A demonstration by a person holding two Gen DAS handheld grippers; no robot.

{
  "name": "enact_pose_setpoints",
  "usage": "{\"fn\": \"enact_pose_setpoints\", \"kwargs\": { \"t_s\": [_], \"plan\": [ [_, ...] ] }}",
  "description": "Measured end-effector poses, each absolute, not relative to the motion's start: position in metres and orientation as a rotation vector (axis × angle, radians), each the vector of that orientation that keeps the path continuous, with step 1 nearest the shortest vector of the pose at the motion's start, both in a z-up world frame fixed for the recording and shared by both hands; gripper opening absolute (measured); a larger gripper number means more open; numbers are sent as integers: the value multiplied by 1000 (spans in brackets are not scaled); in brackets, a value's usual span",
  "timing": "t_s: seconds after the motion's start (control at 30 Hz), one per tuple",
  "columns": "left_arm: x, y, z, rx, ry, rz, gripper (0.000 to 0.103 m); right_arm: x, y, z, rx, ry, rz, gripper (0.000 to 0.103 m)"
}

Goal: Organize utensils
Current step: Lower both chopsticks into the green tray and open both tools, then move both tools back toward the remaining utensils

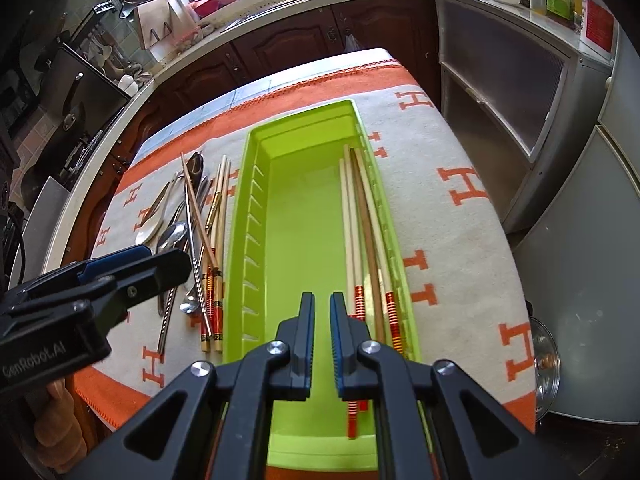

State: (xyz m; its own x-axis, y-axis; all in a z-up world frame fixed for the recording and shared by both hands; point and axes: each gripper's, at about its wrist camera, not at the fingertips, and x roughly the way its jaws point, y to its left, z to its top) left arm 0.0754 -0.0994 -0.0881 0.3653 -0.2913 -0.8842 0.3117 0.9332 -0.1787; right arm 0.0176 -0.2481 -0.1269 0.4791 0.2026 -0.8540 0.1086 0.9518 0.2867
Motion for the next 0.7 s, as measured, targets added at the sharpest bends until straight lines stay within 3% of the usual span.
{"fn": "enact_pose_setpoints", "kwargs": {
  "t_s": [0.13,0.7],
  "plan": [
    [76,-80,-84,3,1119,-353,56,16,-242,-125,321,1070,77,25],
    [94,36,-66,-41,1069,-130,56,40,-191,-99,217,1037,221,25]
  ]
}}
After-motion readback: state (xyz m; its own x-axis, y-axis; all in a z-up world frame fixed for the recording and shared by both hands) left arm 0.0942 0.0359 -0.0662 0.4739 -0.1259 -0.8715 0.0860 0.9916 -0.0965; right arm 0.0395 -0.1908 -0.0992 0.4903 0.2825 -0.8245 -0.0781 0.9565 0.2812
